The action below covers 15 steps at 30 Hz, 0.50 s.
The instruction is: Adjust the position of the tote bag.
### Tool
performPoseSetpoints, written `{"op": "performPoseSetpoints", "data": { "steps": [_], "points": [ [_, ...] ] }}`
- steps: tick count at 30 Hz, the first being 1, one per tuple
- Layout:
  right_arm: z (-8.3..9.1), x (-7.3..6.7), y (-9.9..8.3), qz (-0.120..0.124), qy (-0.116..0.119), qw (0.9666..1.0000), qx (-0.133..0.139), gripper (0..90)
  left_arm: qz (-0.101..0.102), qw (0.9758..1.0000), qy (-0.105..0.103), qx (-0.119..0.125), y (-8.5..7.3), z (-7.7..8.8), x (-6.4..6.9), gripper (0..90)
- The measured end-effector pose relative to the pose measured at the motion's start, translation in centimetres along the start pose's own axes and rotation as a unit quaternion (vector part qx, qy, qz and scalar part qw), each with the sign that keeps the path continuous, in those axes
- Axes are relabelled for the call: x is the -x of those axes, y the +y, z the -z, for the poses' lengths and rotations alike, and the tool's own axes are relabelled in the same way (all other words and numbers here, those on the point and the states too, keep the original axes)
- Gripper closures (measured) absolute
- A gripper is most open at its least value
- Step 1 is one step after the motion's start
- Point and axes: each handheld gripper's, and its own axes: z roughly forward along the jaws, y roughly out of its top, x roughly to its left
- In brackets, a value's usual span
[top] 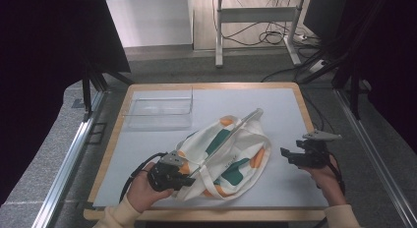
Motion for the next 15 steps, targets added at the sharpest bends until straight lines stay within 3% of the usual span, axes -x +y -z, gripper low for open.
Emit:
{"op": "performPoseSetpoints", "data": {
  "steps": [8, 12, 15],
  "points": [
    [0.4, -0.2, 2.2, 0.043, 0.027, 0.9987, 0.003, 31.7, -0.001, 1.0000, -0.003, 0.002, -0.1, 0.1, -0.2, 84.8],
    [-0.4, -0.3, 4.0, 0.057, 0.033, 0.9977, 0.015, 32.0, -0.001, 1.0000, -0.004, 0.003, -0.1, 0.1, -0.2, 84.7],
    [-1.3, -0.3, 5.0, 0.068, 0.037, 0.9970, 0.006, 32.9, 0.001, 1.0000, -0.005, 0.003, -0.1, 0.1, -0.2, 84.5]
  ]
}}
